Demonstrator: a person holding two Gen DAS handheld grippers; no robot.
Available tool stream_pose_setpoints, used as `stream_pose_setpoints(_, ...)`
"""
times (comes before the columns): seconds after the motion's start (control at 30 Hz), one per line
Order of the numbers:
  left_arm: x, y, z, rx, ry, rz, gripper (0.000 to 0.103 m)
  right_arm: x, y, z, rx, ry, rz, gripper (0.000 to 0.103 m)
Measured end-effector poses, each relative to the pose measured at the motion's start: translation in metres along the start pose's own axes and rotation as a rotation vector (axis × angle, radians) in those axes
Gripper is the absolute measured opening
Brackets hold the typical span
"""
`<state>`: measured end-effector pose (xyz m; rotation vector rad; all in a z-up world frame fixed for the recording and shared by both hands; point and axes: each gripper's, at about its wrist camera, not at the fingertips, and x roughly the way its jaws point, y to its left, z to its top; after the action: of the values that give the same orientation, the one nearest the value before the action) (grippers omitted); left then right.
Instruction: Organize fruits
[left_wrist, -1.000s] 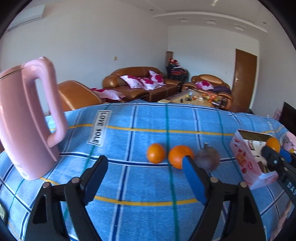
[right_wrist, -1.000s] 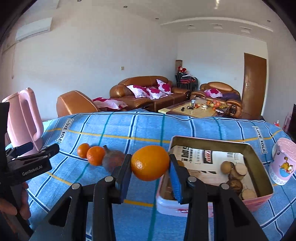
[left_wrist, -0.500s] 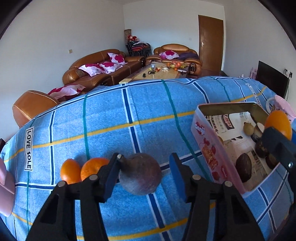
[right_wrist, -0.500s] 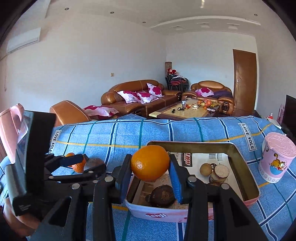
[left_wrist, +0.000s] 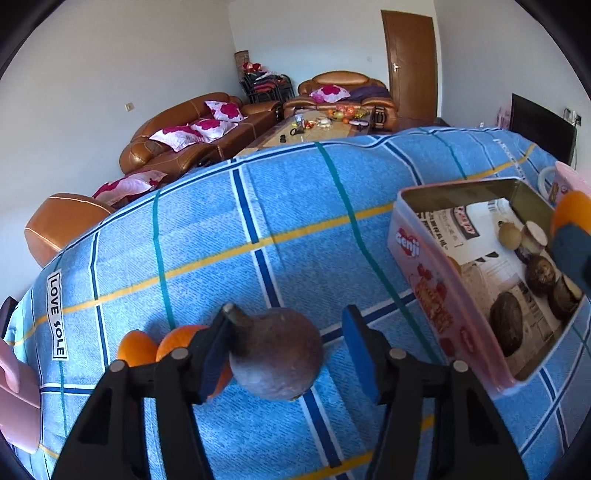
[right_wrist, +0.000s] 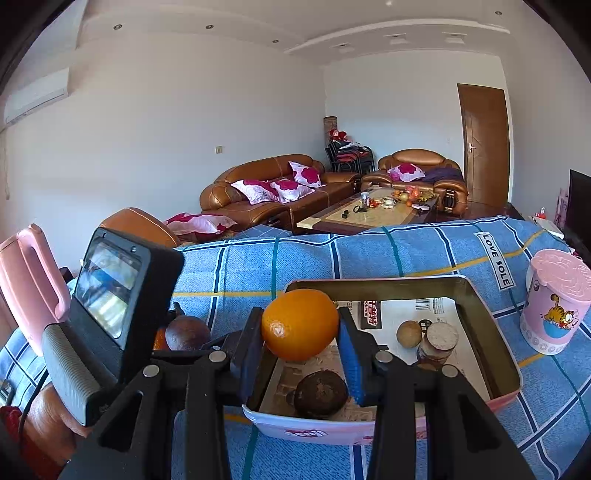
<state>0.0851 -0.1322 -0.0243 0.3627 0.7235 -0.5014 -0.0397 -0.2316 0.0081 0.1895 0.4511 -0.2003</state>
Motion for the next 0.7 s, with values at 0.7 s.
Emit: stream_pose_setpoints(0.7,0.005,0.016,-0.021,-0.139,0.093,-0.158,0.051,0.001,-0.003,0.001,0.015,0.006,0.02,0.041)
